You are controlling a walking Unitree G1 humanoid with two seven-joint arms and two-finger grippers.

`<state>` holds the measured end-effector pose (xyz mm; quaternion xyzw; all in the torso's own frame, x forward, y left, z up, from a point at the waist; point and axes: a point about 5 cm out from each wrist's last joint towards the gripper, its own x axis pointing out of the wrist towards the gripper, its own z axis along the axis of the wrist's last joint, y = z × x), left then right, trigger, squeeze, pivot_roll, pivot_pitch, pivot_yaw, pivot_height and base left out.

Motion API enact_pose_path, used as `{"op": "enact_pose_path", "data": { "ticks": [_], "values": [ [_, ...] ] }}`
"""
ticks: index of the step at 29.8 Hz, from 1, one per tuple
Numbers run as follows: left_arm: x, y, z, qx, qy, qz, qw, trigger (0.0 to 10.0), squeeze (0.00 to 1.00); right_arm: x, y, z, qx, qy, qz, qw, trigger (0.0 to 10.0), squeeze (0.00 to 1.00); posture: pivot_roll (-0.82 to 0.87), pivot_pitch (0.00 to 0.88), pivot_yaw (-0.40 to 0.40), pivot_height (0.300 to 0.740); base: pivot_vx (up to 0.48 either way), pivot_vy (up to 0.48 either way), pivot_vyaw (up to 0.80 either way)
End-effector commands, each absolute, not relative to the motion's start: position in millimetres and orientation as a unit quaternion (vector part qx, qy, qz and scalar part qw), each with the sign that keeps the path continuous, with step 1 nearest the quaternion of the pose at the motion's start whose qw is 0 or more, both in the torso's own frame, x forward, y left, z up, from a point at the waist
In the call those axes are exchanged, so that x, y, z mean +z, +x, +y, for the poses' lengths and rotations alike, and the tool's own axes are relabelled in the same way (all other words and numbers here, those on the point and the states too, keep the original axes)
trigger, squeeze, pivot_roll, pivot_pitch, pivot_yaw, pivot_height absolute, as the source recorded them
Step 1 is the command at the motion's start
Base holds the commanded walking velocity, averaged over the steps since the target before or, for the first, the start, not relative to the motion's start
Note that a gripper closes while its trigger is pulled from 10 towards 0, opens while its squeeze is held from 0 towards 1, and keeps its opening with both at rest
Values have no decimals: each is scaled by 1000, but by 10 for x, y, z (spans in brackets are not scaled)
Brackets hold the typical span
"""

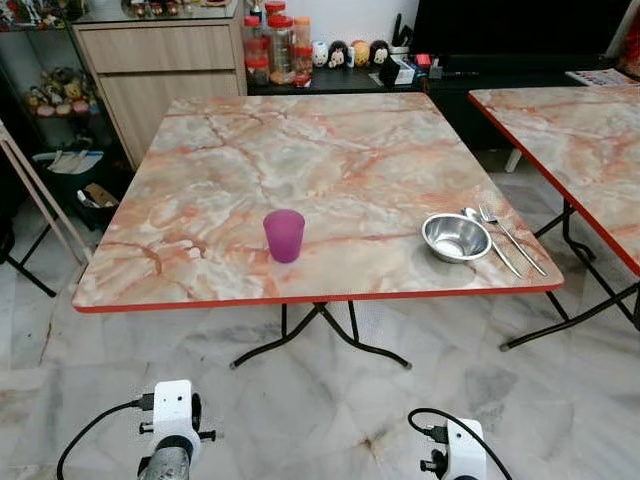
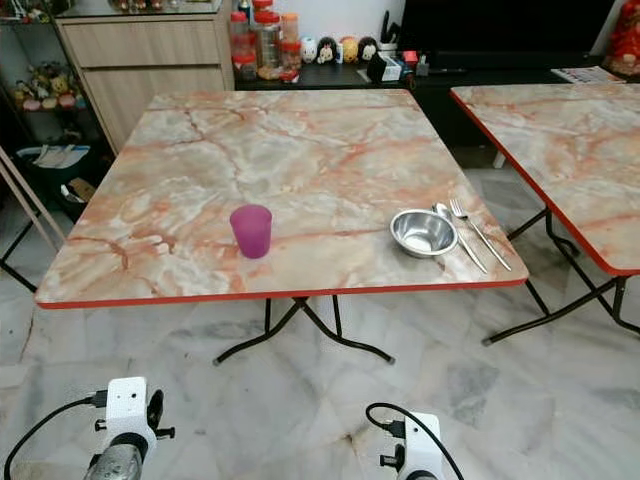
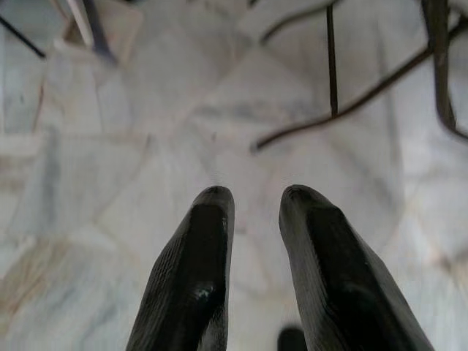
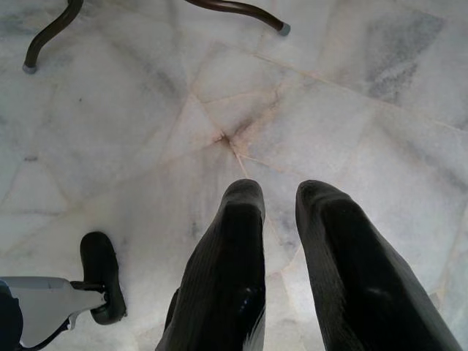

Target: Setting the table

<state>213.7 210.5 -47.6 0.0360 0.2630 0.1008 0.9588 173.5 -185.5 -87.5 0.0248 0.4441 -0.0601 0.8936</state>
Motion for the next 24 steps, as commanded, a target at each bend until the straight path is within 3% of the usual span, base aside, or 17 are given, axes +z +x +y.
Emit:
{"op": "enact_pose_path", "data": {
  "ticks": [1,24],
  "values": [
    [-562,2044,2182,110,55,307,944,10000,0,-863,1760,-1853,-63,30,440,895,10000,0,56,0,-29,740,0,0,0],
    [-639,1992,2196,107,62,354,927,10000,0,-859,1745,-1914,-77,35,435,896,10000,0,44,0,-40,740,0,-294,0]
  ]
}}
